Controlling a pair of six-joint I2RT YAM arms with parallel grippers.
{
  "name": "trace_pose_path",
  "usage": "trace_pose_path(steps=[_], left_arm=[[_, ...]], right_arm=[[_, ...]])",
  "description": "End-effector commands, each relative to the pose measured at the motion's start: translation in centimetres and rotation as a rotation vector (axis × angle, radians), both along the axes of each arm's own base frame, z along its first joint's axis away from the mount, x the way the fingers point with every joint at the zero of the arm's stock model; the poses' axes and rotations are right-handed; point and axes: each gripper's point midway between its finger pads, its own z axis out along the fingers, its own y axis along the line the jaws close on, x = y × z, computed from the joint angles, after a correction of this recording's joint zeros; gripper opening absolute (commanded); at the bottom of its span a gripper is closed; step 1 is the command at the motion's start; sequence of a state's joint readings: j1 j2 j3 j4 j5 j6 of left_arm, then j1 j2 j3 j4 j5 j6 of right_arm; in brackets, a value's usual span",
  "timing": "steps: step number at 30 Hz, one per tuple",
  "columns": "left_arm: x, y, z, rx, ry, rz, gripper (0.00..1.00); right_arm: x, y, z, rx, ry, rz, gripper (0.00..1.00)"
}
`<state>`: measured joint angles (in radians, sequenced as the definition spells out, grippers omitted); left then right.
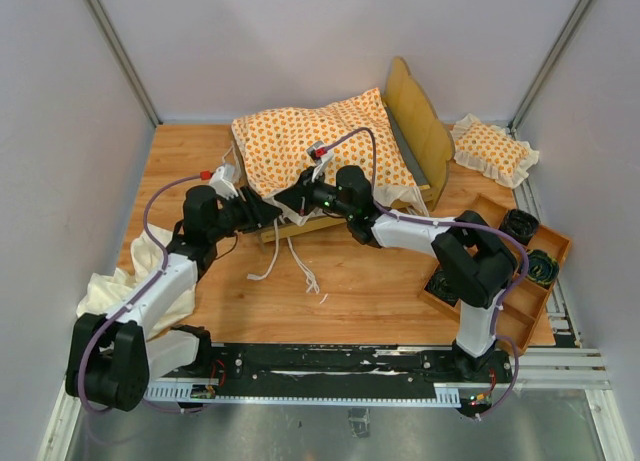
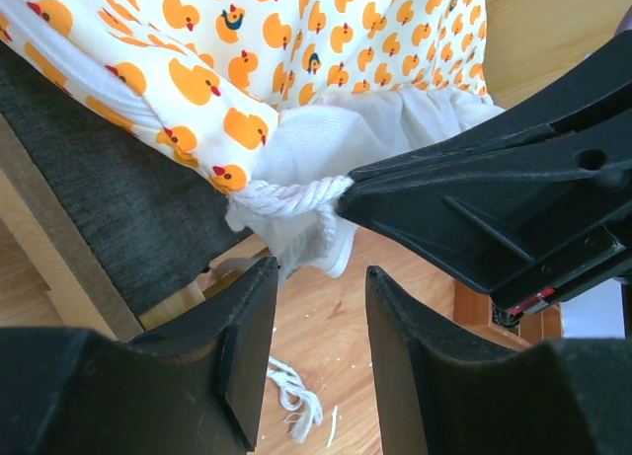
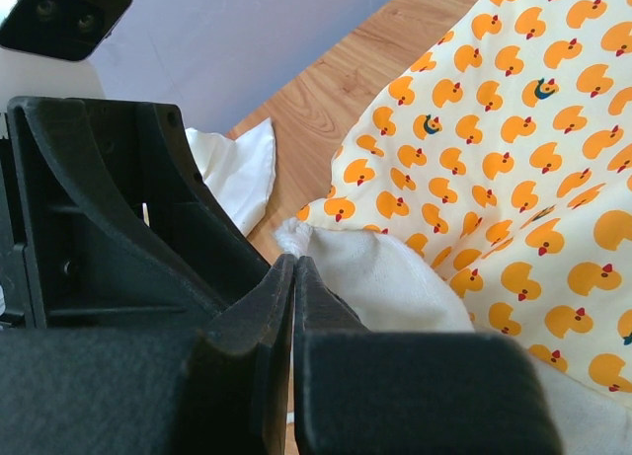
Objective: Set up the pet bed
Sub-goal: Cross the ropes over the mattress.
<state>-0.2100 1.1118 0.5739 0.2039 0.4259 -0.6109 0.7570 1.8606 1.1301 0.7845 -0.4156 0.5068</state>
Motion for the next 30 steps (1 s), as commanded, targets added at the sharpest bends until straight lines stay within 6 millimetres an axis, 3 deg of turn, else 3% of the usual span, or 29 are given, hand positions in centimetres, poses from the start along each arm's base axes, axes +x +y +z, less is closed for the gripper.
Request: trace_pose_path(steps=[1,8,12,16,22,27,30], left_arm=[[0.9,0.1,2.1,0.015,-0.071,0.035,0.45],[2.6,1.0,2.7,0.104,-0.093,0.109,0.41],[3.2,1.7,1.9,0.164,-0.07,0.132,0.36],[3.0,1.8,1.1,0.185,-0.056,0.127,0.29],[2.8,2.0,0.3,0.213,-0.047,0.118,0.26],[2.5,2.4,0.1,0.239,-0.038,0.123,0.26],[1.9,2.0,1.0,0.216,-0.045,0.101,0.3]], right_arm=[[0.3,-0.3,1.8,0.047,-0.005,-0.016,0.0],[-0.1,-0.1,1.9,0.061,0.009,0.004,0.0],[-0.4,-0.3,1.9,0.067,0.014,0.008,0.0],[-0.4,-0.4,2.2,0.072,0.012,0.004,0.0],[-0.4,-0.3,2.7,0.083,0.015,0.007,0.0],[-0.3,-0.3,2.9,0.085,0.017,0.002,0.0],[0.0,-0.3,2.4,0.067,0.022,-0.01,0.0]])
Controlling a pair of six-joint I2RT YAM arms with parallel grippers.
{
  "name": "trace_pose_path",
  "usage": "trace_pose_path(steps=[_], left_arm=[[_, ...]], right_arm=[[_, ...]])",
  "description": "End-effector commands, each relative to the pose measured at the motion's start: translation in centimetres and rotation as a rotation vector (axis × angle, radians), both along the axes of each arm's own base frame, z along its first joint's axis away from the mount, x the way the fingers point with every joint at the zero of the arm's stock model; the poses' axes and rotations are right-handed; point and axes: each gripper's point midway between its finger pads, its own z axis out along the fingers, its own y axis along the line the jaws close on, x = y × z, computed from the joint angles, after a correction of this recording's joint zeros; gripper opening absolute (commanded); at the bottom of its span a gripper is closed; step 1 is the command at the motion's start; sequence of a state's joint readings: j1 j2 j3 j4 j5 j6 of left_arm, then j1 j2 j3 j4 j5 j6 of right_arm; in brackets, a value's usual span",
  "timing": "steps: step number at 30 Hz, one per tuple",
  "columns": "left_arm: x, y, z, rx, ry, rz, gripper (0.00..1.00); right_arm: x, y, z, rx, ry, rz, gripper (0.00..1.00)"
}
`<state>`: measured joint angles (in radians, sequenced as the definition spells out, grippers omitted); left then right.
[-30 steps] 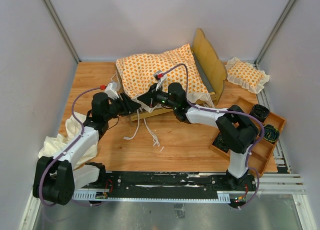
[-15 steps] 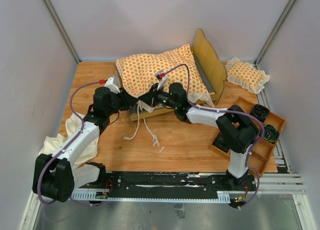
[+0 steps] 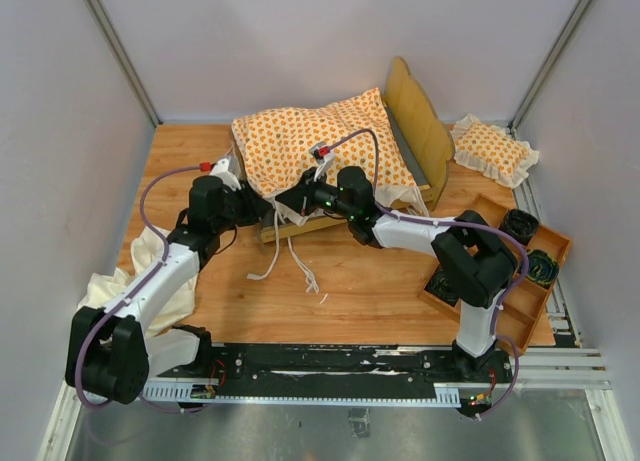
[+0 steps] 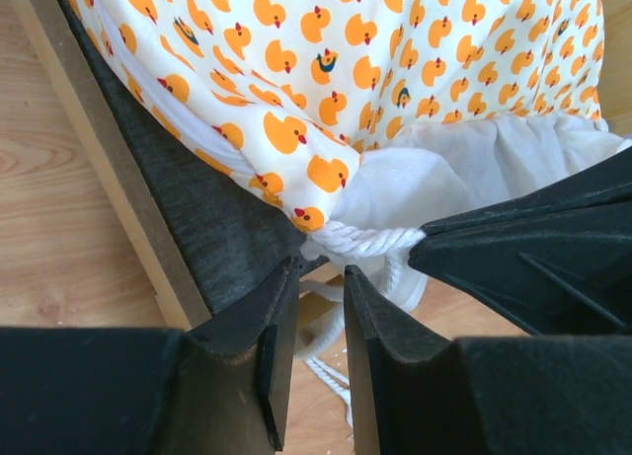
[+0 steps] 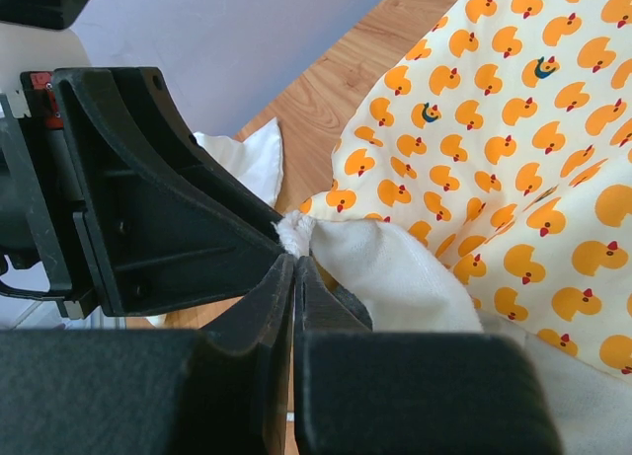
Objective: Set up the pet bed
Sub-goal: Cross the ropes over the mattress.
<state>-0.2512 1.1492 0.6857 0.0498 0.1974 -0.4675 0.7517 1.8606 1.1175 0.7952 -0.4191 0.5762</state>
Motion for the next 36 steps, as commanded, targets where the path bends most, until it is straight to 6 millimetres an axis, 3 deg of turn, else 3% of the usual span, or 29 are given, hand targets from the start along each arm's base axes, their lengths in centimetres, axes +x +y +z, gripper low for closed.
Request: trace_pose_path(steps=[1,4,6,23,27,33,36], left_arm=[[-0.9,-0.5,1.8,-0.012,-0.036,-0.04,0.31],[-2.1,-1.7,3.6,-0.088,-0.081,-0.098,0.37],[-2.4,-2.1,3.7,-0.105,-0.087,-0.111,0.38],[-0.5,-2.3,1.0,-0.058,-0.035,-0.067,0.38],[-0.1,-1.8,0.5,-0.028,-0.034,-0.042,0.31],[-0.1,-1.1,-0.1,0.025,-0.045,-0.034,0.03],[-0.5,-0.9,-0.4,0.038,-0.039,-0.033,0.0]], right_arm=[[0.3,-0.1,2.4,0.033,-0.04,-0.011,0.0],[0.3,-0.1,2.3,0.036,-0.03,-0.012,0.0],[0.3,0.0,2.3,0.04,-0.025,-0.014,0.0],[0.2,0.1,3.1,0.075,-0.011,-0.01,0.0],[0.0,0.1,2.9,0.075,-0.006,-0.004,0.0],[0.1,-0.6,1.3,0.016,-0.019,-0.013,0.0],[0.9,-1.7,0.4,-0.06,-0.058,-0.037,0.0]])
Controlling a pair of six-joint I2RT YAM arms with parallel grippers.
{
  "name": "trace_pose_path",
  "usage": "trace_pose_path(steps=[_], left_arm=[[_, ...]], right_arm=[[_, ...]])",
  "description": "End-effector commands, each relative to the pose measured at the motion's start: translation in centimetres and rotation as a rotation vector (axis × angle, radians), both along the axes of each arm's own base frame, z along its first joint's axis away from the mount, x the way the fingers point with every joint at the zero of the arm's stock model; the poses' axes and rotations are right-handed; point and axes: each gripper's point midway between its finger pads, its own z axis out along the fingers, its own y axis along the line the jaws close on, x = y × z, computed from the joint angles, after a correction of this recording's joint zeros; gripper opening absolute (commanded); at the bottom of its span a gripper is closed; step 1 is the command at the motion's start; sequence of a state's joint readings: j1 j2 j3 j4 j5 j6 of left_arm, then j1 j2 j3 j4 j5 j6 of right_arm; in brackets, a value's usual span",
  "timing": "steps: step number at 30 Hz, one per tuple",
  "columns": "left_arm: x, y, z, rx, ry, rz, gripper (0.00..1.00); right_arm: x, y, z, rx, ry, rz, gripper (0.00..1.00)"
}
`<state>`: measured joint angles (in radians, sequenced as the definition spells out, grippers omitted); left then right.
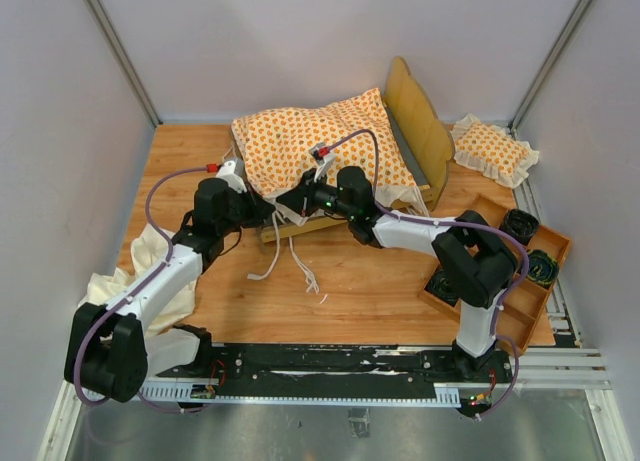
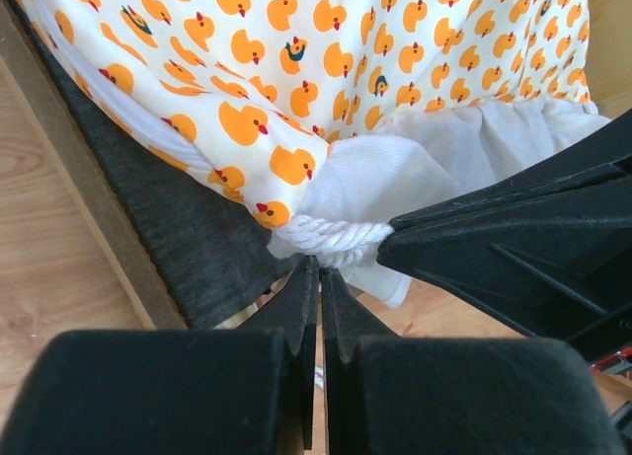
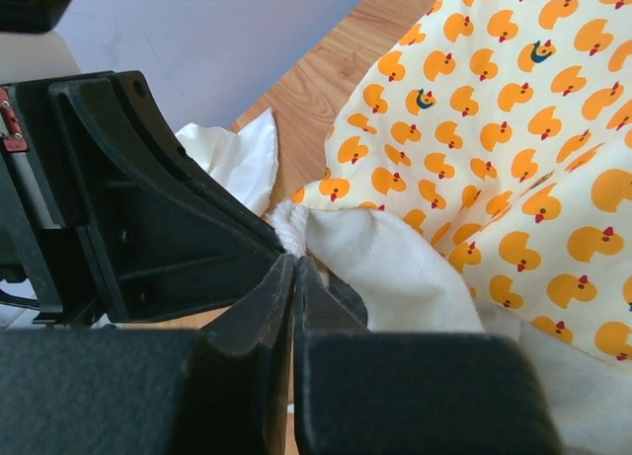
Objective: Set up the pet bed
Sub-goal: Cross the ropes over the mattress.
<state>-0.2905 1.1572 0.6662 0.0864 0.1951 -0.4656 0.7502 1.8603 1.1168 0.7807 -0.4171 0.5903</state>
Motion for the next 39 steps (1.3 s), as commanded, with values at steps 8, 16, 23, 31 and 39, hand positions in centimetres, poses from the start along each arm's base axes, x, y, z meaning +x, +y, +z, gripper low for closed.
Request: trace_pose_path(steps=[8,16,23,31,39], left_arm=[[-1.1,0.6,-0.6,0.043,-0.023,-0.012,0.0],[-1.4,0.3,-2.0,0.028,0.013,-0.016,0.0],[-1.4,-0.2,-2.6,-0.009,0.031,-0.02,0.0],[-1.2,-0.1,-2.2,-0.016,0.023,-0.011,0.0],[-1.2,-0.3,-2.1,-0.022,0.026,-0.017,0.0]], right_arm=[[4.2,-3.2,2.5,-0.19,-0.196,0.005,0.0],[4.0,-2.3,2.5,-0.31,-0.21,0.16,0.0],[1.6,-2.3,0.9,-0.265,-0.11,0.077,0.34],[-1.3,-2.2,0.0,-0.257,-0.117,-0.001,0.37],[-2.4,0.0,0.1,-0.279,-0.457,0.082,0.44]])
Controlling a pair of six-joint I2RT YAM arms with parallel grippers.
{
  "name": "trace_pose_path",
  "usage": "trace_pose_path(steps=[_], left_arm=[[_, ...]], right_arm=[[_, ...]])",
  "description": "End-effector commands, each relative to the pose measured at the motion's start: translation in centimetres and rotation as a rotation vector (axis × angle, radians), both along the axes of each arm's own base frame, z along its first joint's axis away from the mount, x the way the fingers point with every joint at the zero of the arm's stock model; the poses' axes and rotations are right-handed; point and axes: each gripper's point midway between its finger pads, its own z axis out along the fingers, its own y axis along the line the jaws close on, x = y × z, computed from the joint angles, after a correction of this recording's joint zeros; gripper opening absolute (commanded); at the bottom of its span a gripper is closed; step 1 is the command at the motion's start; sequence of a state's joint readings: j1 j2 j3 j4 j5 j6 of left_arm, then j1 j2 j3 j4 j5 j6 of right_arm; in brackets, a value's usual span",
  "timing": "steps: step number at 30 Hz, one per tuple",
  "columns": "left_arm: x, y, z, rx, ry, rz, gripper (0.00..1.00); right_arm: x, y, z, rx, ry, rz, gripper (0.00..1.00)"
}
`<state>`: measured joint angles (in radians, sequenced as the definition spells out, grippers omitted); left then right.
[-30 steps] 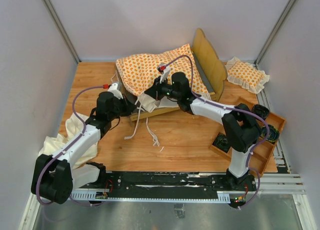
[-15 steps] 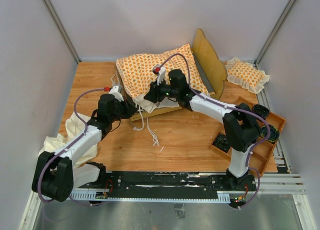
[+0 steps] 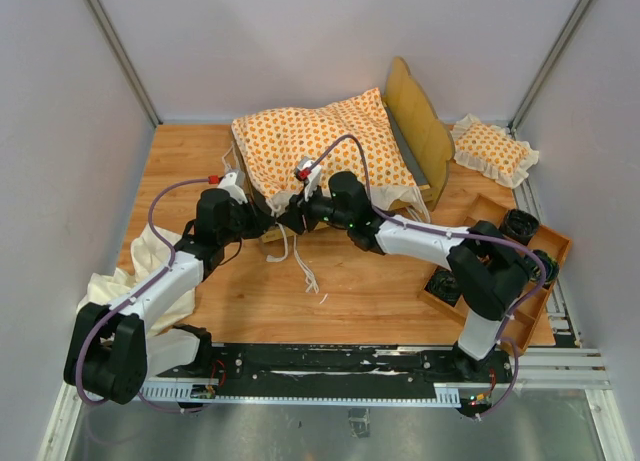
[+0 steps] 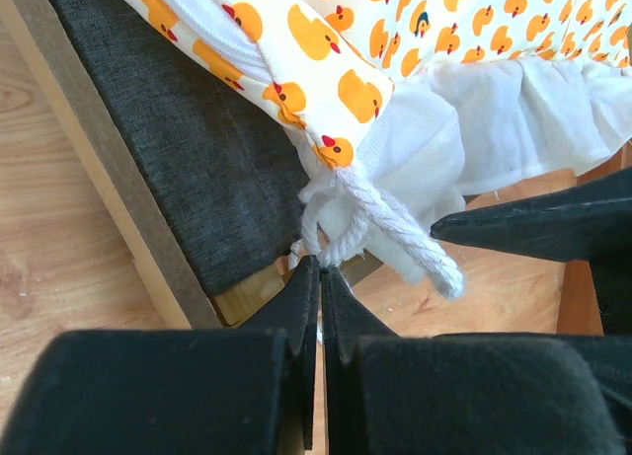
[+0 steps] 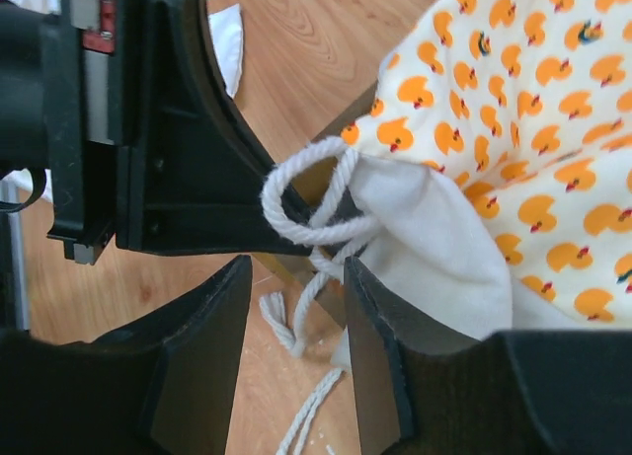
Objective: Set up the pet bed
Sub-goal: Cross the ropes over the mattress.
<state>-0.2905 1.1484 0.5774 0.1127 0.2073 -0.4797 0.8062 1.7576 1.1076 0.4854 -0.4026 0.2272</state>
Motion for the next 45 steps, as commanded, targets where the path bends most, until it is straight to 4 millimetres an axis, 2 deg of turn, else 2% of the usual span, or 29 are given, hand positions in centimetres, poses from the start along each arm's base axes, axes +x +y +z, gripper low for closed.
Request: trace_pose_path(steps=[1,4,11,13,15,16,21,23,31,32,33,35,36,38,41,45], left_arm=[[0.4,-0.5,1.0,-0.022,-0.034,-0.012,0.0],[0.4,-0.4,1.1,-0.016,-0.037,-0.012,0.0],[0.5,-0.5,1.5,-0.02,-0.046,-0.011,0.0],[0.5,-0.5,1.5,-0.02,-0.045,-0.012,0.0],[0.5,-0.4,1.4,-0.018,-0.044,-0.006,0.0],[0.4,-0.3,1.2,-0.014,-0.042,-0.002,0.0],[0.2,0.2,0.0,0.009,-0.018,0.014,0.0],[0.0,0.2,-0.2,0.005,-0.014,0.012,0.0],[-0.2,0.2,0.0,-0.004,-0.023,0.014,0.0],[-0.2,0.2,0.0,-0.007,-0.024,0.014,0.0],[-0.2,0.1,0.1,-0.01,-0.025,0.014,0.0],[-0.1,0.1,0.1,-0.01,-0.027,0.013,0.0],[-0.1,0.1,0.2,-0.01,-0.027,0.012,0.0],[-0.1,0.0,0.2,-0.012,-0.025,0.009,0.0],[-0.2,0.0,0.2,-0.016,-0.023,0.006,0.0],[-0.2,0.0,0.3,-0.018,-0.027,0.008,0.0]], right_arm=[[0.9,1.1,2.3,-0.003,-0.304,0.026,0.45],[1.6,1.2,1.9,-0.053,-0.383,0.014,0.46],[2.5,1.6,0.3,-0.103,-0.399,0.018,0.44],[2.5,1.8,0.4,-0.096,-0.406,0.027,0.31],[2.5,2.0,1.2,-0.084,-0.418,0.03,0.09],[2.5,1.9,1.7,-0.077,-0.426,0.028,0.02],[2.4,1.2,5.5,-0.06,-0.432,0.012,0.0],[2.3,1.1,6.3,-0.06,-0.426,0.021,0.0],[2.1,1.2,6.1,-0.102,-0.484,0.081,0.0],[1.7,1.3,5.8,-0.106,-0.491,0.112,0.01],[1.2,1.4,5.3,-0.106,-0.494,0.141,0.06],[0.3,1.4,4.4,-0.093,-0.522,0.188,0.23],[-0.2,1.2,3.7,-0.094,-0.546,0.21,0.35],[-0.5,1.0,3.1,-0.11,-0.63,0.244,0.47],[-0.2,0.8,2.6,-0.164,-0.751,0.276,0.51],[0.8,1.1,1.7,-0.236,-0.837,0.304,0.5]])
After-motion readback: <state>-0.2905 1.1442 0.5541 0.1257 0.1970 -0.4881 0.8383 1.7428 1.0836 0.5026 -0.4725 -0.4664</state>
